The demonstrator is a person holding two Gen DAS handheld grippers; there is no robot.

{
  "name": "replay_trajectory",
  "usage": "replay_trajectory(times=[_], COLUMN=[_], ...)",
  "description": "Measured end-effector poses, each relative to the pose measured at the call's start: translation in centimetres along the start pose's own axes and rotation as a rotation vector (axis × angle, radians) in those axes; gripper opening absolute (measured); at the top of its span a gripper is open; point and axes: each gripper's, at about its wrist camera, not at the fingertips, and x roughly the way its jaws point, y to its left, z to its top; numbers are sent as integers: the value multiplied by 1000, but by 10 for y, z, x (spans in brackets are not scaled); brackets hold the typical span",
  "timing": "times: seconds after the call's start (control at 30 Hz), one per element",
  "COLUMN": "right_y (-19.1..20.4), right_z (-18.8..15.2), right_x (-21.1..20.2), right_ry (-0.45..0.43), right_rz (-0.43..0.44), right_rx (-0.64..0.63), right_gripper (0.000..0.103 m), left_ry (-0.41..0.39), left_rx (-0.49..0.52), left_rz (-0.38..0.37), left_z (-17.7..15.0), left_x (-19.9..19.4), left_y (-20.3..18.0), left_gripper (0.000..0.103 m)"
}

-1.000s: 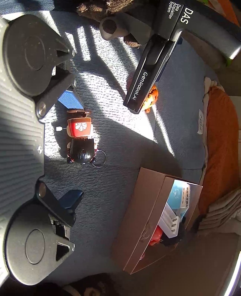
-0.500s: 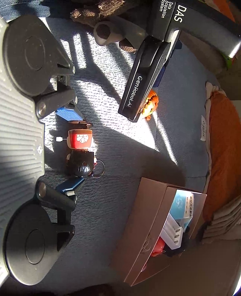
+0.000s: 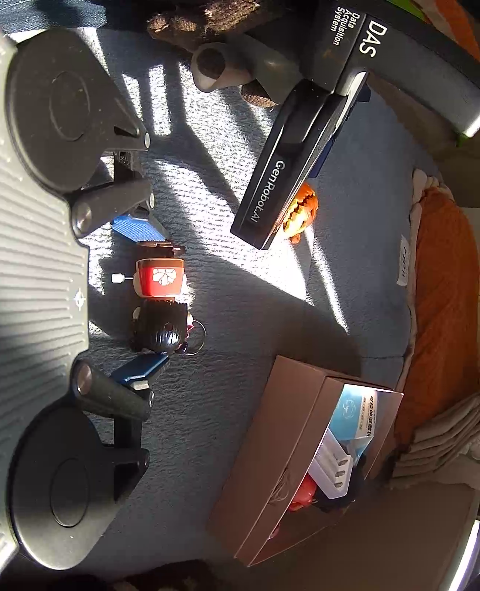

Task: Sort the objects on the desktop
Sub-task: 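Lift the figure keychain with the right tool while the left tool lifts the pumpkin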

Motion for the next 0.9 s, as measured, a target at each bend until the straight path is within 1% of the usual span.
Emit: replay_trajectory(times=[0.33,0.4,0.47,0.6,0.7,0.87,0.9], right_y=[-1,-1,-2,-7,-9,-7,-7], right_z=[-1,-1,-2,-2,-2,-4,-4], right_x=[1,2,3,6,7,7,7], right_ry=[10,15,16,34,42,36,35], right_rz=[5,2,-15,-14,-11,-20,-22], right_rx=[6,5,2,22,35,24,21], right_gripper=[65,69,79,84,86,88,88], left_ry=[-1,-1,-2,-8,-13,-30,-34], left_rx=[12,14,16,15,14,35,38], left_rz=[-6,-8,-11,-21,-49,-131,-138], left_z=[-1,-1,0,1,0,-1,-1], left_x=[0,-1,-1,-3,-5,-10,-10], left_y=[-4,-3,-3,-2,-2,-10,-11], left_gripper=[90,88,87,85,85,85,86])
